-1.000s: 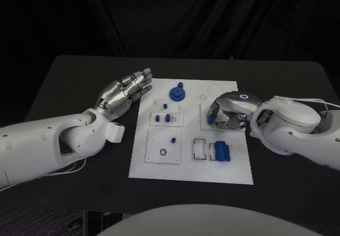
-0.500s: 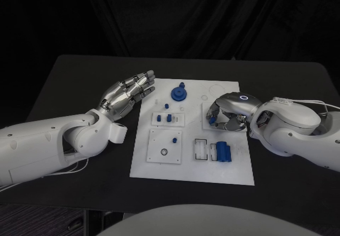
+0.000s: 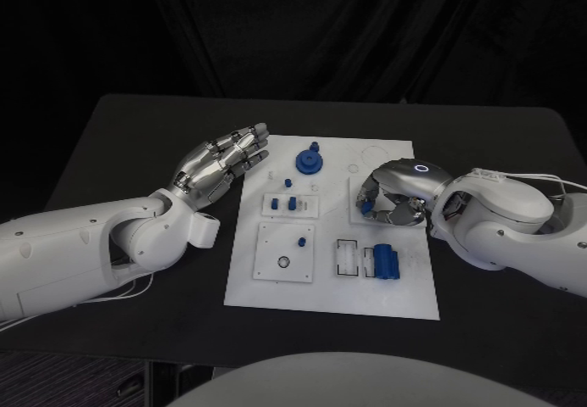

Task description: Assemble the parts on the task board

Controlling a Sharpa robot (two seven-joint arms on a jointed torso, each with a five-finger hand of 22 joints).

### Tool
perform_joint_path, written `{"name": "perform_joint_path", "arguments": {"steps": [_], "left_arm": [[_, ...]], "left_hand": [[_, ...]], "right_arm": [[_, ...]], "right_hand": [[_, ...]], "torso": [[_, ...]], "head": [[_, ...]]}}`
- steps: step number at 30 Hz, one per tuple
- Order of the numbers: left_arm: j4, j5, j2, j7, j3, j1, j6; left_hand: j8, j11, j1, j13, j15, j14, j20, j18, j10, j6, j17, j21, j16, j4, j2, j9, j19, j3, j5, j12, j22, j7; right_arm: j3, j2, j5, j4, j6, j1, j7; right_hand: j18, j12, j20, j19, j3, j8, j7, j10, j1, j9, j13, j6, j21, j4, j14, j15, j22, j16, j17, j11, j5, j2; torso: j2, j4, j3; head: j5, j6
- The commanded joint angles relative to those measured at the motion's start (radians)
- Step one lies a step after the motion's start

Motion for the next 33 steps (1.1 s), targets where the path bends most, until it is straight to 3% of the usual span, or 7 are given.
{"name": "perform_joint_path", "arguments": {"steps": [1, 9, 13, 23, 28, 33], "left_arm": [[0.001, -0.001, 0.001, 0.092, 0.001, -0.003, 0.022], [0.000, -0.001, -0.003, 0.094, 0.001, -0.005, 0.017], [0.001, -0.001, -0.005, 0.093, 0.001, -0.005, 0.016], [0.002, 0.001, -0.006, 0.092, 0.001, -0.005, 0.012], [-0.001, 0.006, -0.005, 0.094, 0.001, -0.005, 0.015], [-0.005, 0.015, -0.001, 0.097, 0.001, -0.006, 0.016]], "left_hand": [[0.001, 0.004, -0.007, 0.000, 0.007, 0.002, 0.007, -0.010, -0.006, -0.001, 0.002, -0.003, 0.003, -0.005, 0.002, 0.002, -0.001, 0.001, 0.004, 0.004, -0.001, 0.008], [0.001, 0.005, -0.024, 0.000, 0.007, 0.001, 0.008, -0.009, -0.008, -0.003, 0.001, -0.003, 0.001, 0.008, 0.006, 0.001, -0.001, -0.004, -0.004, 0.008, -0.001, 0.010], [0.001, 0.004, -0.026, 0.000, 0.007, 0.001, 0.008, -0.009, -0.009, -0.002, 0.001, -0.003, 0.001, 0.009, 0.006, 0.001, -0.001, -0.005, -0.005, 0.008, -0.001, 0.011], [0.001, 0.006, -0.038, 0.000, 0.007, 0.001, 0.009, -0.008, -0.009, -0.003, 0.001, -0.003, 0.004, 0.022, 0.010, 0.001, -0.001, -0.008, -0.011, 0.013, -0.001, 0.010], [0.000, 0.008, -0.057, -0.001, 0.009, -0.001, 0.010, -0.008, -0.013, -0.006, 0.001, -0.003, 0.003, 0.046, 0.016, 0.001, -0.002, -0.016, -0.022, 0.016, -0.001, 0.007], [0.000, 0.008, -0.081, -0.001, 0.008, -0.002, 0.008, -0.009, -0.017, -0.009, 0.001, -0.003, 0.005, 0.096, 0.023, 0.001, -0.001, -0.033, -0.038, 0.024, -0.001, 0.008]], "right_arm": [[0.000, -0.005, -0.001, 0.013, -0.039, -0.003, 0.007], [0.000, -0.024, -0.001, 0.042, -0.084, 0.004, 0.019], [0.000, -0.033, -0.001, 0.066, -0.113, 0.027, 0.029], [0.000, -0.034, 0.003, 0.117, -0.145, 0.079, 0.046], [0.000, -0.007, 0.020, 0.135, -0.135, 0.082, 0.059], [0.000, 0.043, 0.003, 0.135, -0.110, 0.065, 0.075]], "right_hand": [[-0.011, 0.007, -0.009, 0.002, 0.010, 0.009, -0.001, 0.030, 0.024, 0.013, 0.012, 0.014, 0.002, -0.011, 0.046, -0.008, 0.124, 0.002, 0.077, -0.019, -0.013, 0.013], [-0.011, 0.006, -0.013, 0.003, 0.023, 0.015, -0.004, 0.042, 0.020, 0.026, 0.020, 0.024, 0.008, -0.019, 0.046, -0.012, 0.125, 0.001, 0.077, -0.023, -0.034, 0.011], [-0.011, 0.001, -0.015, 0.001, 0.035, 0.020, -0.007, 0.050, 0.017, 0.039, 0.026, 0.032, 0.007, -0.024, 0.044, -0.014, 0.124, -0.005, 0.072, -0.026, -0.070, 0.016], [-0.013, -0.002, -0.016, 0.003, 0.039, 0.024, -0.009, 0.059, 0.009, 0.048, 0.030, 0.040, 0.017, -0.024, 0.045, -0.016, 0.127, -0.005, 0.072, -0.028, -0.088, 0.014], [-0.013, -0.003, -0.016, 0.003, 0.040, 0.025, -0.009, 0.060, 0.007, 0.049, 0.031, 0.041, 0.016, -0.023, 0.045, -0.016, 0.126, -0.004, 0.074, -0.029, -0.091, 0.014], [-0.013, -0.004, -0.017, 0.002, 0.040, 0.024, -0.009, 0.060, 0.007, 0.049, 0.031, 0.040, 0.014, -0.024, 0.045, -0.016, 0.126, -0.004, 0.074, -0.029, -0.091, 0.013]], "torso": [[0.000, -0.0012, 0.0005], [0.001, -0.0017, 0.0010], [-0.001, -0.0020, 0.0007], [-0.001, -0.0019, -0.0009], [0.000, -0.0015, -0.0011], [0.000, -0.0002, -0.0009]], "head": [[0.004, 0.000], [0.012, 0.000], [0.016, 0.000], [0.020, 0.000], [0.027, 0.000], [0.037, 0.000]]}}
